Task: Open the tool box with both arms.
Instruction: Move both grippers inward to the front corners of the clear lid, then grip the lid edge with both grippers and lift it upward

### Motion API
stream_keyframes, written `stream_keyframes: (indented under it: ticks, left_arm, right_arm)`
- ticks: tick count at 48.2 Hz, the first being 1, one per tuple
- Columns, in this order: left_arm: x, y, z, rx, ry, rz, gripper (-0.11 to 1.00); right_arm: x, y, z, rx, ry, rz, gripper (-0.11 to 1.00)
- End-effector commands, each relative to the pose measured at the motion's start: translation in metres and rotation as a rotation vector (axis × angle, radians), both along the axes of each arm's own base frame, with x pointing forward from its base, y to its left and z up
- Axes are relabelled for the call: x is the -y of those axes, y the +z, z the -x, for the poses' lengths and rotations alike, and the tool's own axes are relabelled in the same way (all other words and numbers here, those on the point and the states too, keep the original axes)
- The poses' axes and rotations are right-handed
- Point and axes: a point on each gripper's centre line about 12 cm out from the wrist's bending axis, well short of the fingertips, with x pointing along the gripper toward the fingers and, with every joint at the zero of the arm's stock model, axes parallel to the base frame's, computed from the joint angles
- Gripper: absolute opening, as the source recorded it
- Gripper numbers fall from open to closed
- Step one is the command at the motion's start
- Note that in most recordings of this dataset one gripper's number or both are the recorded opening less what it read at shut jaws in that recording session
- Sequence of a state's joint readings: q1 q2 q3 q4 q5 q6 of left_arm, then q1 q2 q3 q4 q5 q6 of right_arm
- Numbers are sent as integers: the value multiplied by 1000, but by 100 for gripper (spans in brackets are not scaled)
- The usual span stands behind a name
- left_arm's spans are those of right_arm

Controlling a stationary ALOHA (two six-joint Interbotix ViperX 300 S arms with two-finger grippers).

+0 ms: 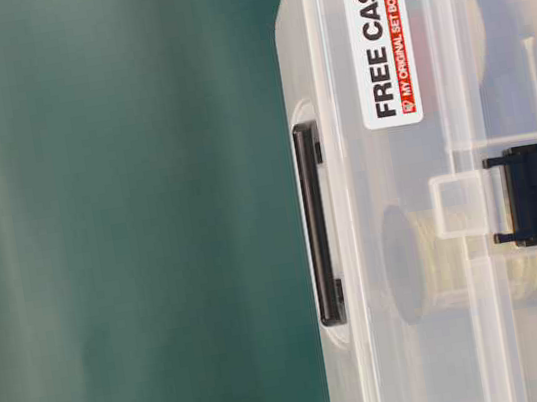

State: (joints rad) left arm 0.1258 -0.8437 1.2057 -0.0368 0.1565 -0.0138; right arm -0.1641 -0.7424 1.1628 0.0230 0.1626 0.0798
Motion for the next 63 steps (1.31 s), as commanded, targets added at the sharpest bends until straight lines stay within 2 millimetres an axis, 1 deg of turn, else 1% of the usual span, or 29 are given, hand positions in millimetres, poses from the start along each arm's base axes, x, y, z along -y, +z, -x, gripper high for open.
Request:
stream_keyframes:
  ticks: [1, 7, 11, 24, 34, 48, 58, 63]
  left_arm:
    - [-6, -2, -3, -17, 26, 2, 87]
    - [-16, -9, -6, -49, 71, 5, 87]
    - [-19, -13, -11, -58, 79, 4, 87]
    - [-23, -19, -29, -72, 84, 9, 87]
    - [-25, -17, -36, -64, 87, 11, 87]
    - [-25, -14, -36, -48, 87, 9, 87]
    - [-25, -12, -37, -40, 86, 6, 87]
    - [-25, -6, -37, -20, 87, 4, 87]
  right_arm:
    - [7, 3, -7, -3, -27, -2, 85]
    - [20, -4, -12, -46, -76, -5, 85]
    - [26, -8, -15, -61, -97, -8, 85]
    - [32, -4, -29, -47, -104, -1, 85]
    - [35, -2, -38, -25, -106, 6, 85]
    - [37, 0, -44, -10, -105, 11, 85]
    - [38, 6, -47, 5, -105, 14, 85]
    - [39, 12, -49, 23, -106, 18, 85]
